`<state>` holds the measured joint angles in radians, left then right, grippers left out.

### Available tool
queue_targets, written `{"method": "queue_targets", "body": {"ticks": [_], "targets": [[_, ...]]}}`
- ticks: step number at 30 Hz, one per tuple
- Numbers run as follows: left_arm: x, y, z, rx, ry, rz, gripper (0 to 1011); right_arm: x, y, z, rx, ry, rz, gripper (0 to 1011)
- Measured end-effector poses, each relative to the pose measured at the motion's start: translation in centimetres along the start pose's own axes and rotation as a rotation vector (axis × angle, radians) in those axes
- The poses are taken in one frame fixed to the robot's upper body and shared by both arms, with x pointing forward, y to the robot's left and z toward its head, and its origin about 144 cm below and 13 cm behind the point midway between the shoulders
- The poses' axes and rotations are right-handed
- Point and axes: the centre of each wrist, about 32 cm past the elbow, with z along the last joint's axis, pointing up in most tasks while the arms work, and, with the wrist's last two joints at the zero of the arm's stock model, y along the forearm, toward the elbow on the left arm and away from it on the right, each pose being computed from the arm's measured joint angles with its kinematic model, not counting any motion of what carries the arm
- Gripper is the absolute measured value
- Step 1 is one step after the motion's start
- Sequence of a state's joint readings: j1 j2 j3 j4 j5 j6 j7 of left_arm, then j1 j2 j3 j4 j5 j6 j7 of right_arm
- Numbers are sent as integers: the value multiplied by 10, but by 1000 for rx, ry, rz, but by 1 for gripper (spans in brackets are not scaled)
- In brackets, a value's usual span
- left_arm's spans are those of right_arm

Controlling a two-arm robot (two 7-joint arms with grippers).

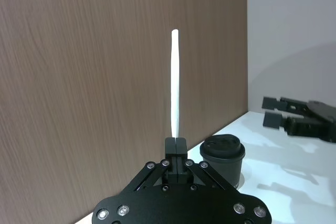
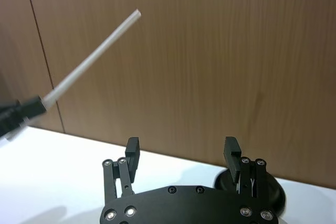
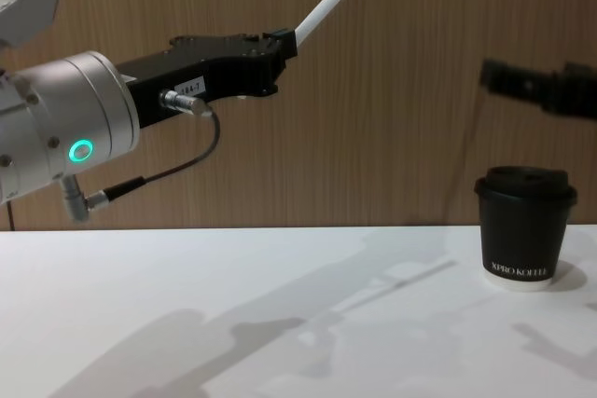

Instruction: Pick up the straw with one hand, pass it to the other hand, and insert it into the cup.

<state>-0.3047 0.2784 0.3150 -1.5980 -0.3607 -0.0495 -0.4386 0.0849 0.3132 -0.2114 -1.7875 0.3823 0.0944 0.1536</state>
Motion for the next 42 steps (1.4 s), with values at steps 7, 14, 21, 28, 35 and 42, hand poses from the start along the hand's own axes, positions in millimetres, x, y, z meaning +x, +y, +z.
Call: {"method": "queue_targets", "body": {"ticks": [7,14,21,28,35,42], "targets": [[0,0,0,-1,0,-1,1,3,12,16,37,83,46,1001],[0,0,0,-1,0,-2,1,7,22,31,56,187,89,1001],[0,0,0,-1,0,-2,0,14,31,45,36,318,138,1001],[0,0,0,-1,0,-2,0,23,42,58,-4,440,185,1001],[0,0,0,-1,0,-2,0,27,53,68,-36,510,225,1001],[0,0,0,-1,0,-2,1,29,63,75,-66,551,256,1001]]}}
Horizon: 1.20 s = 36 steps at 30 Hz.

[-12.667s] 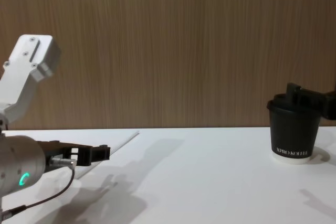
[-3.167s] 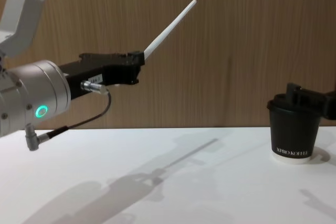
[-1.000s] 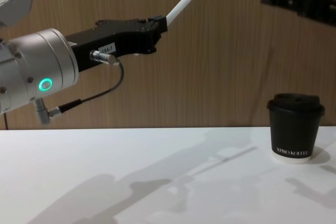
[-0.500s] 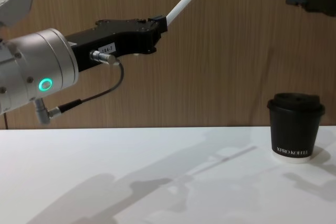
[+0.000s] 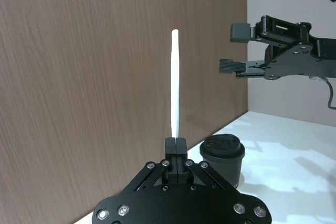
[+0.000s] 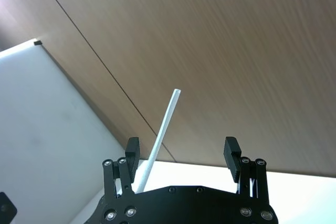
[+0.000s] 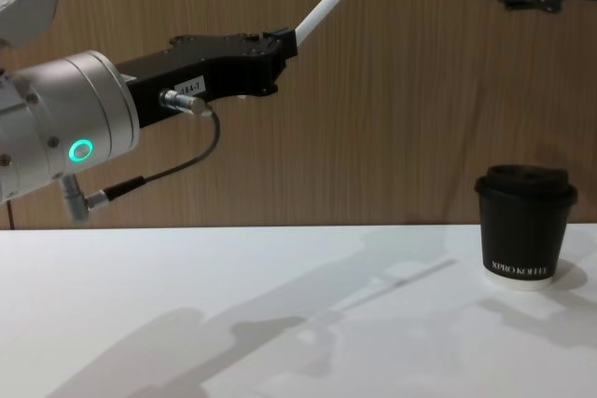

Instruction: Pick up the straw with one hand, pass it to the other hand, and insert it into the cup.

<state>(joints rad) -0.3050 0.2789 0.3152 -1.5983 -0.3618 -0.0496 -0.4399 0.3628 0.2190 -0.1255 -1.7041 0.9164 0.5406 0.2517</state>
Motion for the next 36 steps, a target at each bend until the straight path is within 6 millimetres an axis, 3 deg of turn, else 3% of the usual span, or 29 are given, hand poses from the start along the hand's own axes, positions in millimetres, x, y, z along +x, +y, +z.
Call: {"method": "queue_targets", "body": {"ticks": [19,36], "targets": [[0,0,0,0,0,0,1,-2,25,7,-56,51,52,1001],[0,0,0,0,0,0,0,-2,54,0,-90,70,85,1001]]}}
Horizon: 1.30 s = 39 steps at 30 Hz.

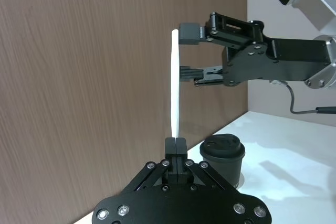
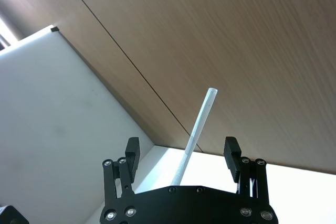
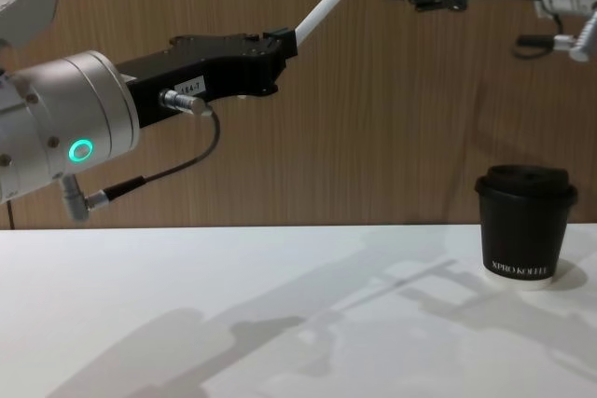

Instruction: Pick up the straw with one hand, pass it to the other hand, and insert it into the cup.

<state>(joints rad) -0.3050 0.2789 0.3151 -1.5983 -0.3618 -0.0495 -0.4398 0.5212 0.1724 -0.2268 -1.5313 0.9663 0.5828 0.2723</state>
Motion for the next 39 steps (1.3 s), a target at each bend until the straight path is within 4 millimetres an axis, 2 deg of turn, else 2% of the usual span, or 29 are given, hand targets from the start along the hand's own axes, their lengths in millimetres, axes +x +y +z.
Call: {"method": "queue_targets", "body": {"ticks": [8,26,37,39], "targets": [[0,0,0,0,0,0,0,1,10,0,-10,3,10,1001],[0,0,0,0,0,0,1,4,18,0,-11,2,9,994],[0,0,0,0,0,0,1,5,20,0,-11,2,9,729],[0,0,0,0,0,0,0,5,20,0,-11,2,9,643]]}}
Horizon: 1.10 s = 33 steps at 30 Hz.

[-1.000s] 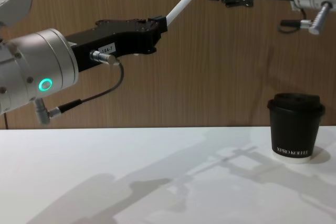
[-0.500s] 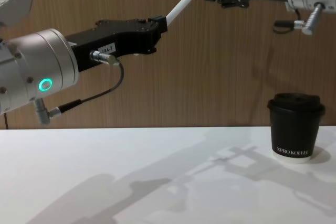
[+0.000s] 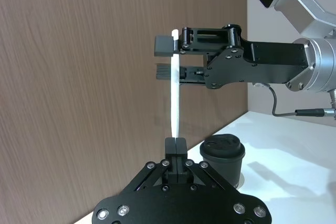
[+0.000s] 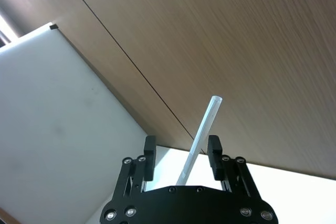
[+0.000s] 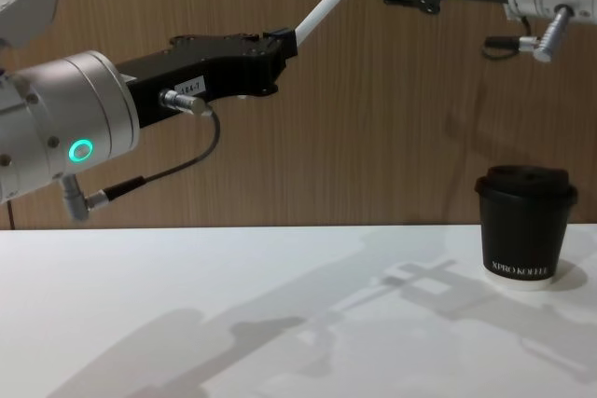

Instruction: Pick up the straw with one hand, pass it to the other hand, and insert it into the cup.

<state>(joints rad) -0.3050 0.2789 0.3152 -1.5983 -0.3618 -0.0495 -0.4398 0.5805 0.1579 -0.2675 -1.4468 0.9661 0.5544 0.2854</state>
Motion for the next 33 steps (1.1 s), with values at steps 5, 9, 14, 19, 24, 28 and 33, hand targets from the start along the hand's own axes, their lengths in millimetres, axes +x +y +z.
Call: {"method": "queue_targets", "body": {"ticks": [5,9,14,19,24,28,33], "targets": [[0,0,0,0,0,0,0,0,0,0,0,0,0,482],[0,0,0,0,0,0,0,0,0,0,0,0,0,358],[0,0,0,0,0,0,0,0,0,0,0,0,0,204],[0,0,0,0,0,0,1,0,1,0,0,0,0,62],[0,0,0,0,0,0,0,0,1,0,0,0,-1,13],[0,0,0,0,0,0,8,0,1,0,0,0,-1,6],[0,0,0,0,0,0,125,0,1,0,0,0,-1,6]]}}
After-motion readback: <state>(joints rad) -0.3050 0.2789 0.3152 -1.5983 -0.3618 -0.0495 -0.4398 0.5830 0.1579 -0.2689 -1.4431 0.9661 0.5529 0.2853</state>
